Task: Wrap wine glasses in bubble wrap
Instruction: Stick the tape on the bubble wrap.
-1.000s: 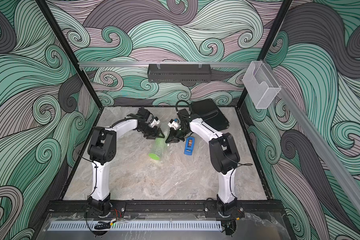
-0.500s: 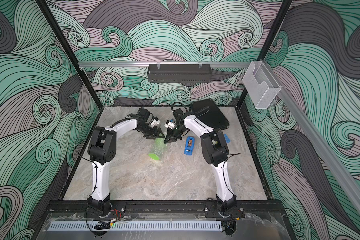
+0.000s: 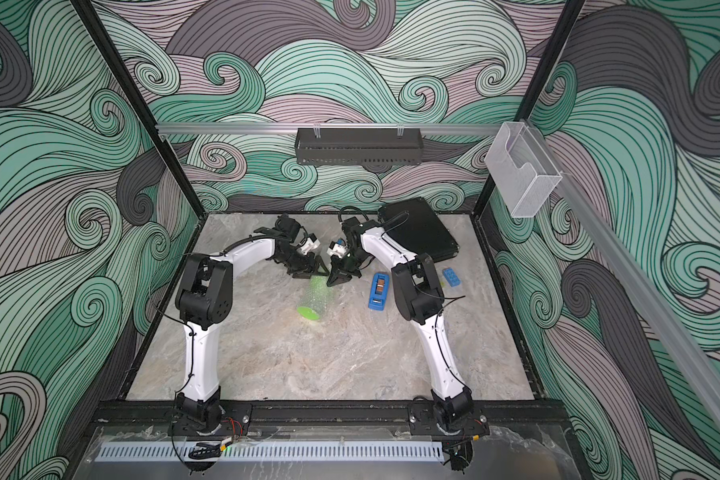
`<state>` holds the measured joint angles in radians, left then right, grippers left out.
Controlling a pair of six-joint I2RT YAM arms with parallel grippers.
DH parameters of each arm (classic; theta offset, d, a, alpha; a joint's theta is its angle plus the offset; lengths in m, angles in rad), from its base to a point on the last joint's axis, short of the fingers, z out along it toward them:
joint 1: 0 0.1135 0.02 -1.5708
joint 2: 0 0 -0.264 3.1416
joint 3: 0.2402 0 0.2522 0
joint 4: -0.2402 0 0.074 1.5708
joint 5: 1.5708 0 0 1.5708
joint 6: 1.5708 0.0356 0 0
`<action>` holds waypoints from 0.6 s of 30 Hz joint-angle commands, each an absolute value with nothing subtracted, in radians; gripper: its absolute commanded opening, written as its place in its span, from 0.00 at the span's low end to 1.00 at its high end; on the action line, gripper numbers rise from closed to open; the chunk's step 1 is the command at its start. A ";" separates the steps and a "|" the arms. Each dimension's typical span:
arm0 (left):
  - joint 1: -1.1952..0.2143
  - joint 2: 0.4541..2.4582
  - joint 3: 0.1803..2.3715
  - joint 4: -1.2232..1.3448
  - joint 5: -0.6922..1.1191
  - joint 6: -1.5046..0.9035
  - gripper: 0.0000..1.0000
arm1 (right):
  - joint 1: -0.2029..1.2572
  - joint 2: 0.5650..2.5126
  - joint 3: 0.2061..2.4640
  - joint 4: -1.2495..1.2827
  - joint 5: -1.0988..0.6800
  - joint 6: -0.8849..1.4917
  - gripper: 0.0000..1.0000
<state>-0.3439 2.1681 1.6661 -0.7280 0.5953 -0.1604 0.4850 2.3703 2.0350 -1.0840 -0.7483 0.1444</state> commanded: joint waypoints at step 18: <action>-0.363 2.194 1.670 -0.907 0.638 -0.108 0.77 | 0.487 2.437 2.102 -1.126 -0.726 0.115 0.00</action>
